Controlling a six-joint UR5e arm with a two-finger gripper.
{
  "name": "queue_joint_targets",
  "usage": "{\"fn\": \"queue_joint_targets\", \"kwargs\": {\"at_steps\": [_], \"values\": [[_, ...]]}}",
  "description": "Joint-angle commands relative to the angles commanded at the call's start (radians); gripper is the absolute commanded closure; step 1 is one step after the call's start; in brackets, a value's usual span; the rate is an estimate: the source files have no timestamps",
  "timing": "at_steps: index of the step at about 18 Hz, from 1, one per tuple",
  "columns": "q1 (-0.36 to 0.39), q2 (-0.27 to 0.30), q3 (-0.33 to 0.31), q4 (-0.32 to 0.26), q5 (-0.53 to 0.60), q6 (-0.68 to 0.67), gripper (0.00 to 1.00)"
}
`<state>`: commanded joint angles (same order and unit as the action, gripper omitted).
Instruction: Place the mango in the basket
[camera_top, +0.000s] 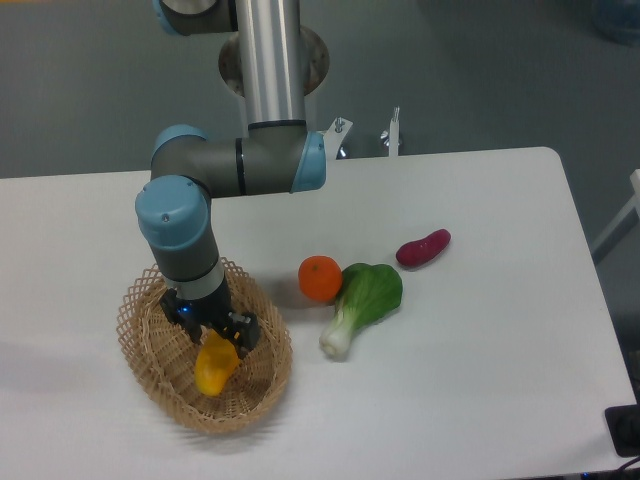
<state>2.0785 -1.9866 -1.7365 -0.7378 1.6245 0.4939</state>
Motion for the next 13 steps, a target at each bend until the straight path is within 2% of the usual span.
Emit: {"fn": "queue_joint_targets", "kwargs": {"at_steps": [3, 7, 13], "values": [[0.04, 0.018, 0.012, 0.0, 0.0, 0.003, 0.0], [0.132, 0.034, 0.11, -0.015, -0.003, 0.015, 0.0], [0.253, 0.075, 0.117, -0.021, -0.009, 0.161, 0.0]]}}
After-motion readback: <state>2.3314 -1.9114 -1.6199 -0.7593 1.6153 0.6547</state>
